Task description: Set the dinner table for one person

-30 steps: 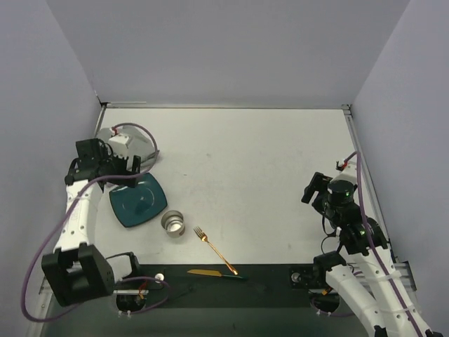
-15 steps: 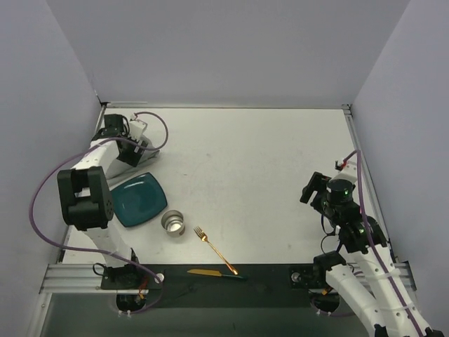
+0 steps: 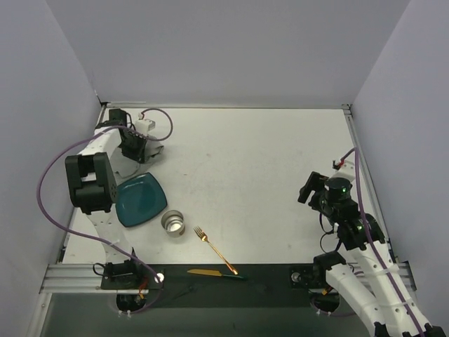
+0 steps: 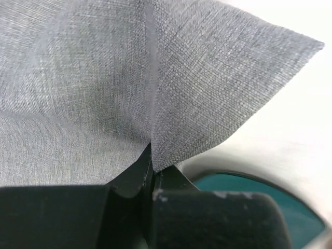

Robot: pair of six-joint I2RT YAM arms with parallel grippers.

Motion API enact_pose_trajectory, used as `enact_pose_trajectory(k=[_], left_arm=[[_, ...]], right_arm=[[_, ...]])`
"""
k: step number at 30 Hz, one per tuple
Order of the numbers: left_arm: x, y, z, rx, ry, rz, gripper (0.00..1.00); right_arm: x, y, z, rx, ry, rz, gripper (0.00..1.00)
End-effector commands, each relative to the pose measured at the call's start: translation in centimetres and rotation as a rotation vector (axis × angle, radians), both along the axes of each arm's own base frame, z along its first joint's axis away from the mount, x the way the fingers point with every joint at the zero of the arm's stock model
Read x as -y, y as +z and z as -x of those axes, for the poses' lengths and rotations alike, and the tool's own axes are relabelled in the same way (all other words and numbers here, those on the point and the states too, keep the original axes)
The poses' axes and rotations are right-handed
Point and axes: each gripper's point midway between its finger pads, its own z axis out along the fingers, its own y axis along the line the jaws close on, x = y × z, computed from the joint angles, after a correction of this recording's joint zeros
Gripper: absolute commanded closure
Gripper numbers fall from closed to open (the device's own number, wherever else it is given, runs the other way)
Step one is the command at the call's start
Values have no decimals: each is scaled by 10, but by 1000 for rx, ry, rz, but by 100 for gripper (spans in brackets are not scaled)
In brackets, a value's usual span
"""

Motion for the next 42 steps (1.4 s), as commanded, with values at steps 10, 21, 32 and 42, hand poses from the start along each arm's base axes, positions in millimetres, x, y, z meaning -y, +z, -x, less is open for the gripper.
enact_pose_trajectory(k=[10, 21, 32, 42], left_arm=[[218, 252, 82, 250, -491, 596, 100], [218, 167, 78, 209, -286, 536, 100], [151, 83, 4, 89, -23, 281, 37], [44, 122, 22, 200, 178, 254, 32]], right_arm=[[-39, 18, -4, -20, 173, -110, 32], [-55, 12, -3, -78, 245, -129, 31], [-112, -36, 19, -228, 444, 158, 34], [-223, -73, 67, -252, 1114, 490, 39]])
